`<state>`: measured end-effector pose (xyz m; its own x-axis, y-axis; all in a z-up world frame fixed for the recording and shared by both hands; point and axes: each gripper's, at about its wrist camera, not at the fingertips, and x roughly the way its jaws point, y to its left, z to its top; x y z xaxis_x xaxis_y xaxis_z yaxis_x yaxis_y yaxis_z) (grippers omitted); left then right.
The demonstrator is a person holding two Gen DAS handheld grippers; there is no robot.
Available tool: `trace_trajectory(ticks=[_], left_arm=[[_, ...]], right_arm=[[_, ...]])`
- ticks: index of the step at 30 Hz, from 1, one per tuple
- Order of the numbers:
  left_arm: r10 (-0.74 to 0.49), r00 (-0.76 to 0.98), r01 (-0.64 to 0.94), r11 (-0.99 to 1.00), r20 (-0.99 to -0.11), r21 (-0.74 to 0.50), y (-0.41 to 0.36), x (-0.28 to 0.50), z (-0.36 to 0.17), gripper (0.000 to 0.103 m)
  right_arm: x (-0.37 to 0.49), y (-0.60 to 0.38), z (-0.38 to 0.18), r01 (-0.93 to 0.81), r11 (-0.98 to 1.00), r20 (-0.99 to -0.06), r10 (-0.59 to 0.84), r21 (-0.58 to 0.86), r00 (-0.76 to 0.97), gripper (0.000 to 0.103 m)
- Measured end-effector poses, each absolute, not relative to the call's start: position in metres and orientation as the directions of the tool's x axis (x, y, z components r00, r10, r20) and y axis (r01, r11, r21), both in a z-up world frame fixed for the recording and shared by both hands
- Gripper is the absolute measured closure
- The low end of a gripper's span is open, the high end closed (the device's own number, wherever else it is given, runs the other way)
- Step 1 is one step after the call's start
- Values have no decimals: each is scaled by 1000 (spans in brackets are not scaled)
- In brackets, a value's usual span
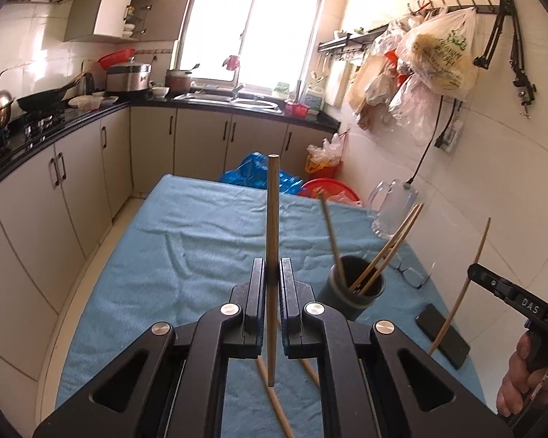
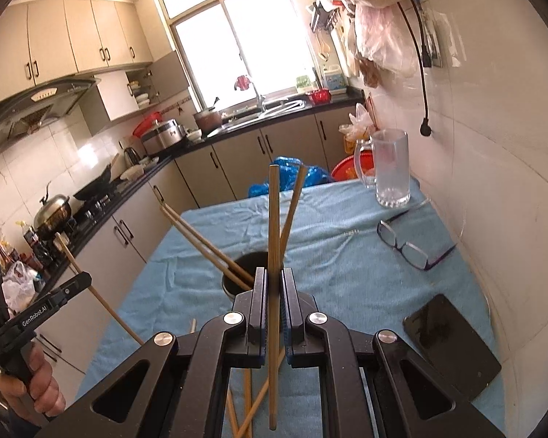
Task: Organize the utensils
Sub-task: 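Lift the chopsticks upright and carry both grippers over the grey utensil cup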
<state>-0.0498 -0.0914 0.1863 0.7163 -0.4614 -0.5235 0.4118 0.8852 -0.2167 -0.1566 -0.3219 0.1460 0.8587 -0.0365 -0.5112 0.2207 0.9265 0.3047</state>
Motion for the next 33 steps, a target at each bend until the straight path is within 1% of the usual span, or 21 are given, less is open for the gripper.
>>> trace_trajectory(ticks=[11, 17, 23, 31, 33], left_arm=[[-556, 716, 496, 831, -422, -254, -113, -40, 250, 97], [-587, 709, 519, 809, -391, -274, -136, -23, 271, 97], [-605, 691, 527, 796, -396, -298, -167, 1, 266, 97], [-616, 664, 523, 788, -425, -325, -188, 25, 234, 97], [-614, 656, 519, 789, -438, -329, -190, 27, 226, 97]], right_arm=[[-141, -340, 182, 212, 903, -431, -33, 375, 902, 96], [-120, -347, 204, 215, 894, -388, -51, 394, 920, 96], [-96, -354, 209, 239, 883, -370, -81, 404, 925, 96], [-71, -359, 199, 268, 880, -352, -126, 391, 928, 96], [-66, -360, 192, 271, 880, -360, -125, 390, 925, 96]])
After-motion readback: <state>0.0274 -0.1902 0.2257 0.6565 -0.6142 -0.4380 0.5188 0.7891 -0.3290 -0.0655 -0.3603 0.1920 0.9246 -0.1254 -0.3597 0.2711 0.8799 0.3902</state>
